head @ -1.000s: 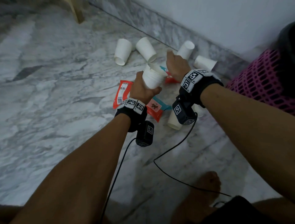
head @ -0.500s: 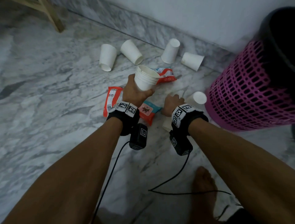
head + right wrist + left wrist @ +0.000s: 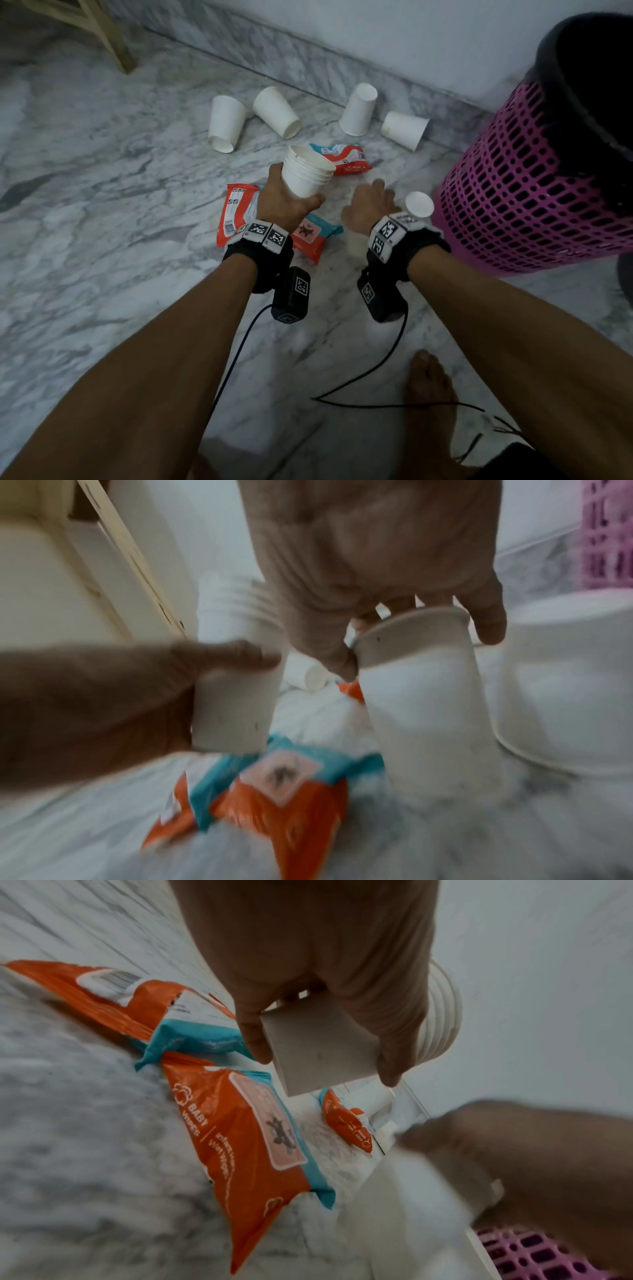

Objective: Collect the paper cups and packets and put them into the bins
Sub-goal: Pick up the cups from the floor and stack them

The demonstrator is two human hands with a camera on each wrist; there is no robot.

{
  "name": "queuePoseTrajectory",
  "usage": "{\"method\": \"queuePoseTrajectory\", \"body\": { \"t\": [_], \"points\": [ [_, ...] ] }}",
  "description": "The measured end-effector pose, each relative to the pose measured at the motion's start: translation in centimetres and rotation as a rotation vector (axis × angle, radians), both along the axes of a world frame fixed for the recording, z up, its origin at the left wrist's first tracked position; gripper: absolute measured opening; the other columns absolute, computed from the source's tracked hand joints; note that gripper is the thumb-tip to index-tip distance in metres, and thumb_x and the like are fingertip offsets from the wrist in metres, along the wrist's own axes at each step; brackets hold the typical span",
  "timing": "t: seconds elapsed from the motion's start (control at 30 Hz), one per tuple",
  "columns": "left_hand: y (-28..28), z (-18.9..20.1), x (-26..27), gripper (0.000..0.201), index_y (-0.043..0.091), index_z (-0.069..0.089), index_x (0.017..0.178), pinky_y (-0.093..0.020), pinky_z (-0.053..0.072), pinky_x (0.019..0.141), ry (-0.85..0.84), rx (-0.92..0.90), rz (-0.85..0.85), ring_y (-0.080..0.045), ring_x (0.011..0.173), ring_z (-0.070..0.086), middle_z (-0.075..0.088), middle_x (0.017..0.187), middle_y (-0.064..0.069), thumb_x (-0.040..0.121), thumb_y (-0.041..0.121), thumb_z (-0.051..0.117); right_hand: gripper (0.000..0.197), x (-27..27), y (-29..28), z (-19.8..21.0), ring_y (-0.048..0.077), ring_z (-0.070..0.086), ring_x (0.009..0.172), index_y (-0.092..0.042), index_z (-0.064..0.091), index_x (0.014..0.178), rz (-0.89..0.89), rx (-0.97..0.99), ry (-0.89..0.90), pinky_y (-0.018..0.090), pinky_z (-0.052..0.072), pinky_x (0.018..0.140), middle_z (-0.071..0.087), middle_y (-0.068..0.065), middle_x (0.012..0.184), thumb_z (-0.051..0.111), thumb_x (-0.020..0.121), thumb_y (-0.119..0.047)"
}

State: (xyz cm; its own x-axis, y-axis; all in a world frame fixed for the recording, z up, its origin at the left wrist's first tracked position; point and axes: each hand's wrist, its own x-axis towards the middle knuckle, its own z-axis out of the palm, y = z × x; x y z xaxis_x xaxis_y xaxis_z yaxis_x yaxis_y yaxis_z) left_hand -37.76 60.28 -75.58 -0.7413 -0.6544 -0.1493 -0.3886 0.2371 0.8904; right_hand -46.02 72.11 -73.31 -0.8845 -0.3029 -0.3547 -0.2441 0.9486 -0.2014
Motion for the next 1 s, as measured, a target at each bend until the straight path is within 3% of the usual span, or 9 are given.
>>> {"method": "queuePoseTrajectory", "body": {
  "t": [0.13,0.23,0.33,0.43,0.63,0.73,0.83,0.9,1.0],
  "points": [
    [-0.7,0.1,0.1,0.076,0.01,0.042,0.126,-0.037,0.049,0.088,0.01,0.009,0.015,-0.024,0.108,0.057,0.058,0.118,-0.007,0.065,0.029,0.082,0.031,-2.7,-2.0,5.1,0.04,0.045,0.121,-0.006,0.06,0.115,-0.092,-0.36,0.257,0.045,0.042,0.096,0.042,0.015,0.136,0.052,0.09,-0.024],
    [-0.8,0.2,-0.1,0.076,0.012,0.041,0.127,-0.035,0.047,0.085,-0.005,-0.008,0.001,-0.021,0.105,0.055,0.057,0.119,-0.005,0.066,0.03,0.082,0.029,-4.1,-3.3,8.5,0.035,0.054,0.113,-0.009,0.06,0.107,-0.059,-0.584,0.382,0.035,0.042,0.09,0.052,0.014,0.127,0.049,0.088,-0.029],
    [-0.6,0.5,-0.5,0.075,0.013,0.04,0.129,-0.028,0.039,0.08,-0.022,-0.028,-0.026,-0.015,0.099,0.049,0.056,0.12,-0.004,0.068,0.032,0.08,0.021,-4.3,-4.5,10.2,0.028,0.059,0.098,-0.016,0.041,0.094,0.003,-0.702,0.377,0.034,0.045,0.082,0.058,0.004,0.102,0.05,0.085,-0.033],
    [0.0,0.7,-0.9,0.077,0.015,0.041,0.129,-0.029,0.039,0.079,-0.012,-0.035,-0.044,-0.019,0.104,0.054,0.058,0.121,-0.004,0.066,0.034,0.081,0.027,-3.5,-4.7,9.7,0.022,0.057,0.085,-0.015,0.037,0.098,0.122,-0.709,0.315,0.033,0.047,0.077,0.055,0.0,0.092,0.054,0.086,-0.032],
    [0.7,0.8,-1.6,0.076,0.015,0.043,0.125,-0.029,0.04,0.078,-0.002,-0.016,-0.06,-0.017,0.1,0.054,0.059,0.119,-0.004,0.064,0.033,0.083,0.044,-2.5,-4.3,5.0,0.028,0.057,0.108,-0.017,0.05,0.119,0.242,-0.575,-0.062,0.044,0.044,0.097,0.06,0.009,0.119,0.041,0.092,-0.051],
    [0.1,0.2,-1.1,0.075,0.012,0.041,0.123,-0.03,0.042,0.077,-0.022,-0.029,-0.058,-0.019,0.099,0.054,0.057,0.113,-0.003,0.063,0.031,0.083,0.04,-3.9,-3.0,4.6,0.035,0.055,0.112,-0.009,0.051,0.123,0.261,-0.488,0.043,0.045,0.041,0.093,0.056,0.018,0.124,0.028,0.101,-0.034],
    [-0.7,-0.2,-0.3,0.077,0.009,0.04,0.121,-0.037,0.048,0.083,-0.028,-0.027,-0.037,-0.024,0.102,0.057,0.055,0.108,-0.002,0.061,0.029,0.084,0.03,-5.9,-1.0,4.2,0.034,0.057,0.107,-0.007,0.054,0.111,0.275,-0.278,0.232,0.039,0.039,0.078,0.057,0.019,0.12,0.035,0.099,-0.027],
    [-1.0,-0.2,-0.1,0.079,0.008,0.041,0.12,-0.042,0.05,0.086,-0.023,-0.028,-0.032,-0.027,0.103,0.058,0.056,0.107,-0.003,0.057,0.03,0.084,0.037,-6.4,-0.2,3.3,0.033,0.058,0.11,-0.015,0.056,0.112,0.378,-0.033,0.212,0.038,0.041,0.083,0.06,0.014,0.121,0.042,0.093,-0.044],
    [-1.2,-0.1,-0.3,0.084,0.01,0.042,0.12,-0.043,0.05,0.088,-0.017,-0.03,-0.031,-0.026,0.104,0.058,0.057,0.112,-0.005,0.051,0.035,0.082,0.071,-6.1,0.8,1.1,0.034,0.048,0.127,-0.023,0.047,0.136,0.567,0.514,0.072,0.05,0.036,0.104,0.051,0.01,0.14,0.061,0.079,-0.061]
  ]
}}
